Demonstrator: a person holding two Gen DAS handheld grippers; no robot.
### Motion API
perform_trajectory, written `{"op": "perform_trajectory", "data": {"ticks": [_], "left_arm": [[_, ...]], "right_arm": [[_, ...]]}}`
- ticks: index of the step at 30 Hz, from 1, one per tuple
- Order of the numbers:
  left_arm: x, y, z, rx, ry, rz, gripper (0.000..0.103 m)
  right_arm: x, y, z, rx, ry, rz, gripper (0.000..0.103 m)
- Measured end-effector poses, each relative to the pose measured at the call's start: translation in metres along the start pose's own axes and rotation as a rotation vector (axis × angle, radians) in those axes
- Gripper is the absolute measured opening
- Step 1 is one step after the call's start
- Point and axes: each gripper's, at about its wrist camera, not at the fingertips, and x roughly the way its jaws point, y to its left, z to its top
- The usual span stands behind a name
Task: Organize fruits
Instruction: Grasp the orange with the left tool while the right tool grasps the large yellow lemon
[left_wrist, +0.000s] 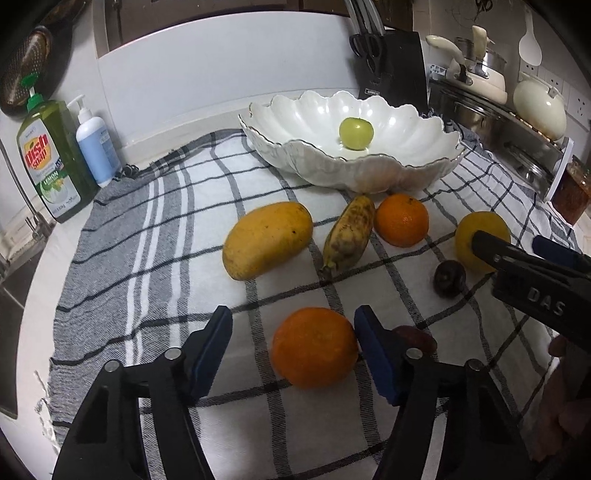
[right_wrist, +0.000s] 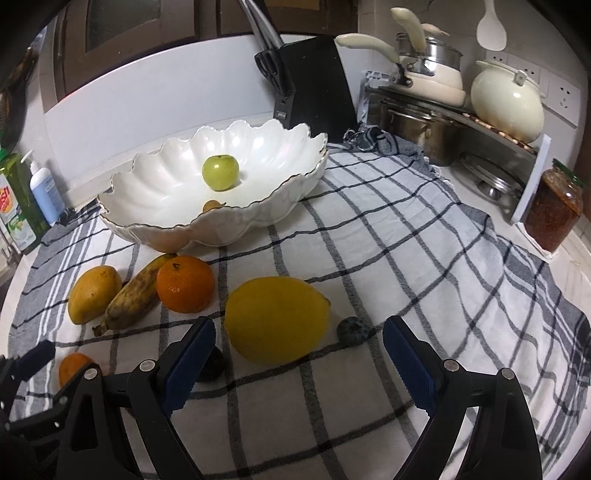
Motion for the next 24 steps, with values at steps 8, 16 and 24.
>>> {"op": "perform_trajectory", "data": {"ticks": [8,16,24], "left_arm": [[0.008,-0.004,-0.007,-0.015,0.032,-0.034,0.051],[0.007,-0.005,-0.006,-0.025,0.034,-0.042,0.045],[-0.001,-0.001,-0.002,-0.025,0.012,-0.028,0.044]], "right_arm": [[0.015,0.005,0.002,-0.011,0.027,0.007,0.082],[0.022,0.008,0.003,-0.028,0.038,0.027,0.066],[0.018,0.008,0.001,-0.023,0.041,0.042,0.065]]}}
